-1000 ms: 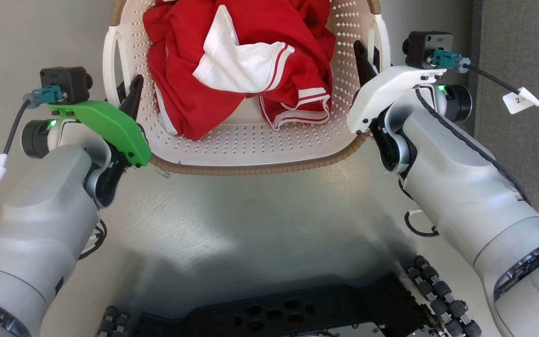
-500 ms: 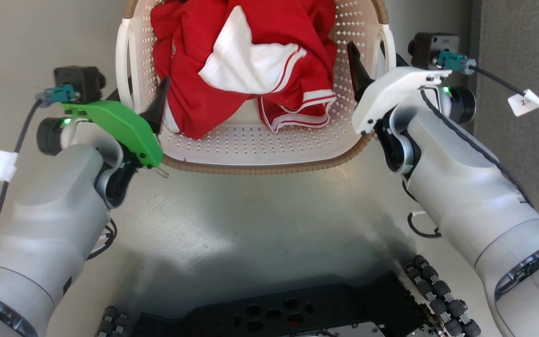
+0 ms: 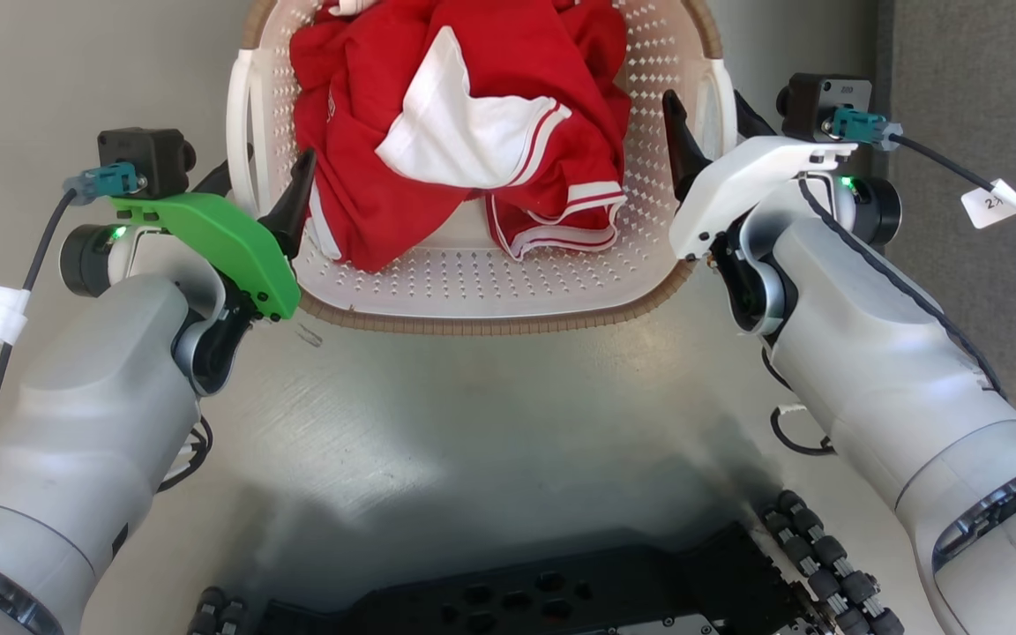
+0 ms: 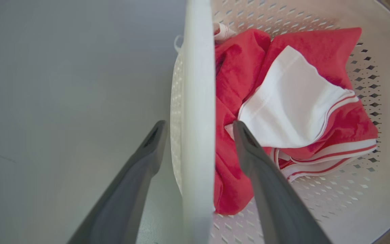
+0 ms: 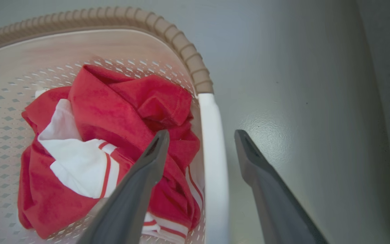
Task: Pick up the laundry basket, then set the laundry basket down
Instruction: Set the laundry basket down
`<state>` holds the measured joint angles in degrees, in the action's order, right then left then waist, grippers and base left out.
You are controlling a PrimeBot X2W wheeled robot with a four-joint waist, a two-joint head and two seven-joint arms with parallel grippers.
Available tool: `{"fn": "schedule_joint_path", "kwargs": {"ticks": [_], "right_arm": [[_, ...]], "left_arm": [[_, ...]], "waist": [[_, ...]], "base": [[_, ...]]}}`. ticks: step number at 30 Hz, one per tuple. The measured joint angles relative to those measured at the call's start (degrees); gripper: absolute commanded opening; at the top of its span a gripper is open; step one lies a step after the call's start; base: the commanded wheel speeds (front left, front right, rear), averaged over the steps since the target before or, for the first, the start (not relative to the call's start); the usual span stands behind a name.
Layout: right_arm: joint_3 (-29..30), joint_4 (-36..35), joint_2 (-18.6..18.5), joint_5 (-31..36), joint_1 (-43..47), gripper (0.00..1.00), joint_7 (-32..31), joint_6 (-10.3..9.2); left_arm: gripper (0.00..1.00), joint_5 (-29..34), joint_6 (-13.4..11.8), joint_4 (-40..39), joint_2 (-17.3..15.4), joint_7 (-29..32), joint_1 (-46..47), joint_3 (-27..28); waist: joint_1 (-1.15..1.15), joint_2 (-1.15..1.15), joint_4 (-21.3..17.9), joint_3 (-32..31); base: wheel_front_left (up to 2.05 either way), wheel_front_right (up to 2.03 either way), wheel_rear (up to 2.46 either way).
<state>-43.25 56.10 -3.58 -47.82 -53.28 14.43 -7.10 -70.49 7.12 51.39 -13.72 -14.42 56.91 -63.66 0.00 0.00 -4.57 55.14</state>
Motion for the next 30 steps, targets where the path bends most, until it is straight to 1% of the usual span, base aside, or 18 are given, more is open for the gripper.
{"fn": "schedule_joint_path", "kwargs": {"ticks": [10,18,30], "right_arm": [[0.7,0.3,0.0,0.0,2.4,1.00,0.0,-0.05],[2.3,0.4,0.0,0.0,4.9,1.00,0.0,-0.07],[4.7,-0.7,0.0,4.0,8.0,1.00,0.0,-0.03]], "left_arm": [[1.00,0.1,0.0,1.8,-0.5,0.0,-0.5,-1.1],[1.00,0.1,0.0,3.8,-1.2,0.0,-2.3,-0.8],[1.00,1.2,0.0,1.6,-1.4,0.0,-5.5,2.5]], "waist": [[0.00,0.00,-0.3,-3.3],[0.00,0.00,-0.7,-8.0],[0.00,0.00,-1.4,-16.6]], "base": [[0.00,0.00,0.00],[0.00,0.00,0.00],[0.00,0.00,0.00]]}}
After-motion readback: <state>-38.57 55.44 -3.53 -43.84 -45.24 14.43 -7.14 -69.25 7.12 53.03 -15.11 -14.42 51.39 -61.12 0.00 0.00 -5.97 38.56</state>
